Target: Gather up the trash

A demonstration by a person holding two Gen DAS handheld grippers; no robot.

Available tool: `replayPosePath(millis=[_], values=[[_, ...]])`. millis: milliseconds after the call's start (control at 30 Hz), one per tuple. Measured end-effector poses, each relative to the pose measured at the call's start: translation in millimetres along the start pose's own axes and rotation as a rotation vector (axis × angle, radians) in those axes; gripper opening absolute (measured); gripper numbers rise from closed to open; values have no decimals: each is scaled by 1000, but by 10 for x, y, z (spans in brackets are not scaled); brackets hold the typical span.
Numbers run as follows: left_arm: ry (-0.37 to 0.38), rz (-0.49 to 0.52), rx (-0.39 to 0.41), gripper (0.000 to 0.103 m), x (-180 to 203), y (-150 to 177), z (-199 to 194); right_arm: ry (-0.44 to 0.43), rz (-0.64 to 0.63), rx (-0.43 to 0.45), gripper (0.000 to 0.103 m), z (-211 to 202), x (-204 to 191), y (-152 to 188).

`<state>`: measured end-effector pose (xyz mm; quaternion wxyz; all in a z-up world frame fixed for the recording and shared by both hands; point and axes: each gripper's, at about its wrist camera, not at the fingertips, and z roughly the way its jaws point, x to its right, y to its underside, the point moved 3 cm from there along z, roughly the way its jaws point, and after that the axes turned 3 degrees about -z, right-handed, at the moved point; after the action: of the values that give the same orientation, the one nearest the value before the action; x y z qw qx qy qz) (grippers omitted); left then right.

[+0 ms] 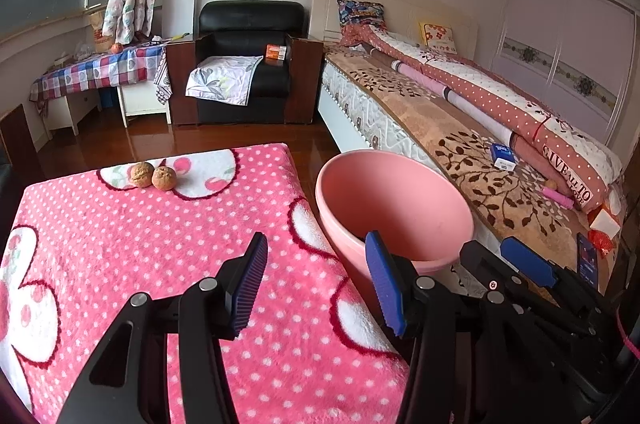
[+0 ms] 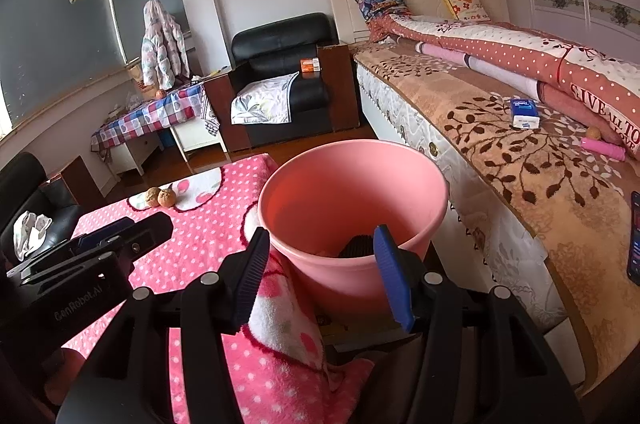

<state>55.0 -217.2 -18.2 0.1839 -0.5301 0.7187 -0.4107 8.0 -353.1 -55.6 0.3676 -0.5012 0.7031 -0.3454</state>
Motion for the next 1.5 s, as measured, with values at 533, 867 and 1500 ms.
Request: replayPosePath(millis=[533, 867, 1500], values=[[3, -1, 0, 50, -16, 13, -25, -4, -12, -4, 55, -28, -70, 35], [4, -1, -1, 50, -17, 15, -24, -5, -9, -6, 55, -26, -65, 34], [11, 2, -15, 50, 8, 78, -26, -5, -6, -13, 55, -25, -90, 90]])
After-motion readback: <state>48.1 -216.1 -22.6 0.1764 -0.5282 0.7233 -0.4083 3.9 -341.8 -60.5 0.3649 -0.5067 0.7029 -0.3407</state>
